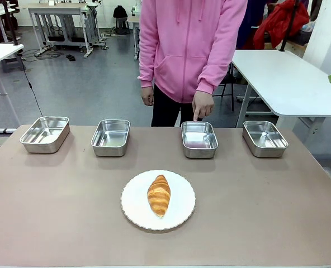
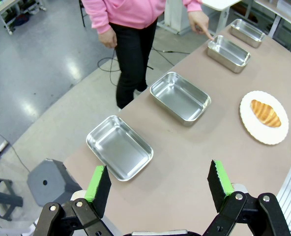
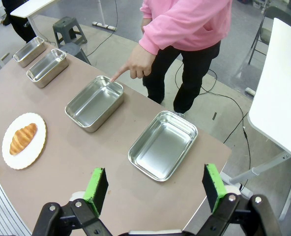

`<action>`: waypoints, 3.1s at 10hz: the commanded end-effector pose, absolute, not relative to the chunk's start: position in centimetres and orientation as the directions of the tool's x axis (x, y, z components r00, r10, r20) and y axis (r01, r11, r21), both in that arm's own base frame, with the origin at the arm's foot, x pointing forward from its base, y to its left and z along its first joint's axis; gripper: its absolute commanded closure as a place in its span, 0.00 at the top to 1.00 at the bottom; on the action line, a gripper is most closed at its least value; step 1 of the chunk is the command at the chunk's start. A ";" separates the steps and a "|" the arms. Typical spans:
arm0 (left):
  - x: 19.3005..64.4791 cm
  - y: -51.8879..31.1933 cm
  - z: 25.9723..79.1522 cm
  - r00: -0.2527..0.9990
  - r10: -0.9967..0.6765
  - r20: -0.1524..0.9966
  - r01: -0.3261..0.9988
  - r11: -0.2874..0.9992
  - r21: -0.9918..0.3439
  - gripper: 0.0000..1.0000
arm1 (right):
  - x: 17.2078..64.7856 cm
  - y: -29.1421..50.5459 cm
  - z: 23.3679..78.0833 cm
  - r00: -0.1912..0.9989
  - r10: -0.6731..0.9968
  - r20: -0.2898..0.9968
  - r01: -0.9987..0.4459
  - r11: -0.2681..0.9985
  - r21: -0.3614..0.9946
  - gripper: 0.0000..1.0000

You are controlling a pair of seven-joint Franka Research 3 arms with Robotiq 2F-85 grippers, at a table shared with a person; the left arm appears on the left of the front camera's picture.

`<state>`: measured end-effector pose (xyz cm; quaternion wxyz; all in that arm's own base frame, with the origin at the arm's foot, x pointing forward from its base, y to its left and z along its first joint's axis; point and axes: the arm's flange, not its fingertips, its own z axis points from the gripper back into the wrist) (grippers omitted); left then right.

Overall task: Place the bread in the container.
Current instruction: Place the Butter Roll into the Airtight Container indicated by the human.

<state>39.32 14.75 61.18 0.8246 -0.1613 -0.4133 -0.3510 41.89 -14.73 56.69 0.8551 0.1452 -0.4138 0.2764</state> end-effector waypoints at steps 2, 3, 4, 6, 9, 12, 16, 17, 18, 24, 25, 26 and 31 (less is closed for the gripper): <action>39.2 14.6 61.3 0.403 -0.447 0.799 0.718 0.696 0.027 1.00 | 42.2 -14.9 56.6 0.480 0.349 0.805 -0.605 0.796 0.016 1.00; 39.2 14.6 61.3 0.403 -0.447 0.799 0.718 0.696 0.027 1.00 | 42.2 -14.9 56.6 0.480 0.349 0.805 -0.605 0.796 0.016 1.00; 39.2 14.6 61.3 0.403 -0.447 0.799 0.718 0.696 0.027 1.00 | 42.2 -14.9 56.6 0.480 0.349 0.805 -0.605 0.796 0.016 1.00; 39.2 14.6 61.3 0.403 -0.447 0.799 0.718 0.696 0.027 1.00 | 42.2 -14.9 56.6 0.480 0.349 0.805 -0.605 0.796 0.016 1.00; 39.2 14.6 61.3 0.403 -0.447 0.799 0.718 0.696 0.027 1.00 | 42.5 -12.9 57.7 0.520 0.330 0.788 -0.581 0.813 0.043 1.00; 39.2 14.6 61.3 0.403 -0.447 0.799 0.718 0.696 0.027 1.00 | 45.4 -3.8 57.3 0.662 0.256 0.704 -0.432 0.898 0.081 1.00; 39.2 14.6 61.3 0.403 -0.447 0.799 0.718 0.696 0.027 1.00 | 45.8 11.9 52.5 0.785 0.257 0.563 -0.389 0.912 0.126 1.00; 39.2 14.6 61.3 0.403 -0.447 0.799 0.718 0.696 0.027 1.00 | 45.4 15.3 51.2 0.792 0.252 0.557 -0.362 0.927 0.095 1.00; 39.2 14.6 61.3 0.403 -0.447 0.799 0.718 0.696 0.027 1.00 | 44.8 18.4 49.6 0.814 0.269 0.514 -0.359 0.930 0.081 1.00; 39.2 14.6 61.3 0.403 -0.447 0.799 0.718 0.696 0.027 1.00 | 42.8 26.9 44.7 0.901 0.048 0.432 -0.118 0.983 0.138 1.00; 39.2 14.6 61.3 0.403 -0.447 0.799 0.718 0.696 0.027 1.00 | 41.7 26.8 43.7 0.875 0.154 0.458 -0.189 0.981 0.032 1.00; 39.2 14.6 61.3 0.403 -0.447 0.799 0.718 0.696 0.027 1.00 | 41.7 26.8 43.7 0.875 0.154 0.458 -0.189 0.981 0.032 1.00; 39.2 14.6 61.3 0.403 -0.447 0.799 0.718 0.696 0.027 1.00 | 40.4 30.2 42.0 0.906 0.043 0.421 -0.108 0.985 0.131 1.00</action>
